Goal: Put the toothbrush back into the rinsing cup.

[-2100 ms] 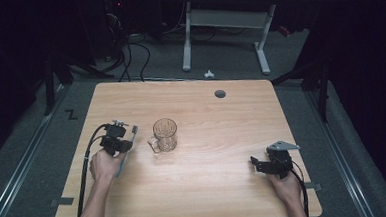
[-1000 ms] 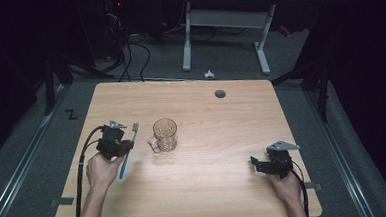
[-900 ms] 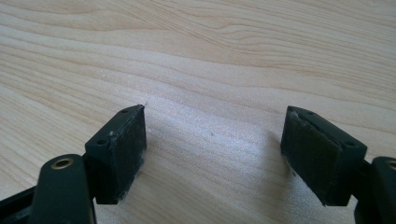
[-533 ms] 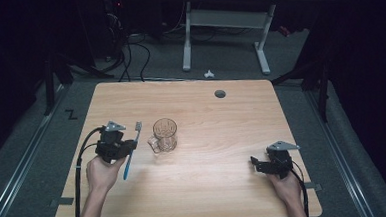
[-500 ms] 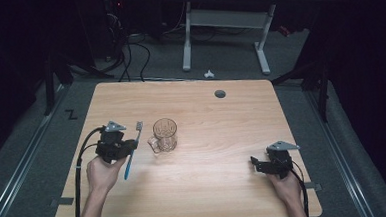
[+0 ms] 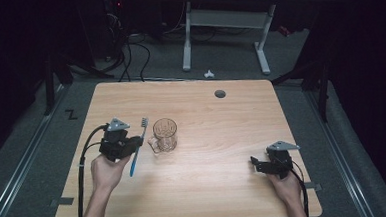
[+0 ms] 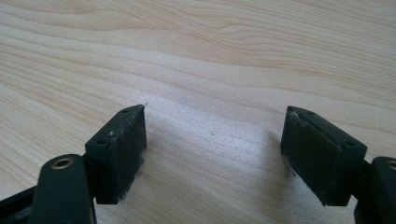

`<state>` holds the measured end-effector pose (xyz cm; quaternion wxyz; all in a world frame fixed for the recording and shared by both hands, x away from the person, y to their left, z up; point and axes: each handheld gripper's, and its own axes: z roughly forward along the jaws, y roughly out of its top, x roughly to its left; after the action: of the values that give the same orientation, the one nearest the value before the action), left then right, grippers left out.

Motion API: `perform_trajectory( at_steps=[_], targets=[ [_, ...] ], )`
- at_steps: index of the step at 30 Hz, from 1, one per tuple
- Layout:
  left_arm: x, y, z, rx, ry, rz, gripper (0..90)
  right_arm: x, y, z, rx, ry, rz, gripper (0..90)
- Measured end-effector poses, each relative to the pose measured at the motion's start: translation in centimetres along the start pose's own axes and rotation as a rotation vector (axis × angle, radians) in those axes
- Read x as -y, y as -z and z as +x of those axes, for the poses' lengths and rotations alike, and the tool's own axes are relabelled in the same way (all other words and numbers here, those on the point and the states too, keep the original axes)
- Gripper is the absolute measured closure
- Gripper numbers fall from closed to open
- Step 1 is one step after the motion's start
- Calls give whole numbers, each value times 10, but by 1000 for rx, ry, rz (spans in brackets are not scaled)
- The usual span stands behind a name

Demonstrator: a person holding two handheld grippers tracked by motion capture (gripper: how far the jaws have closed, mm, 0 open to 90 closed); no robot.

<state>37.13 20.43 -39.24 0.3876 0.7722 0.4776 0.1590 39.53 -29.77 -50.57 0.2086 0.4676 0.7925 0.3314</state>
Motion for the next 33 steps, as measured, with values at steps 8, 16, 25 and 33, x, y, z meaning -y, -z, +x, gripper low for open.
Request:
perform_trajectory(
  at_steps=[8, 16, 25, 33],
  targets=[
    [-13, -1, -2, 0, -15, -49, 802, 0, 0, 0, -2, 2, 0, 227],
    [-21, -6, 0, 9, 0, -73, 802, 0, 0, 0, -2, 1, 0, 227],
    [-33, -12, 5, 13, 32, -109, 802, 0, 0, 0, -2, 1, 0, 227],
    [-45, -18, 7, 22, 30, -137, 802, 0, 0, 1, -4, 3, -1, 227]
  ],
)
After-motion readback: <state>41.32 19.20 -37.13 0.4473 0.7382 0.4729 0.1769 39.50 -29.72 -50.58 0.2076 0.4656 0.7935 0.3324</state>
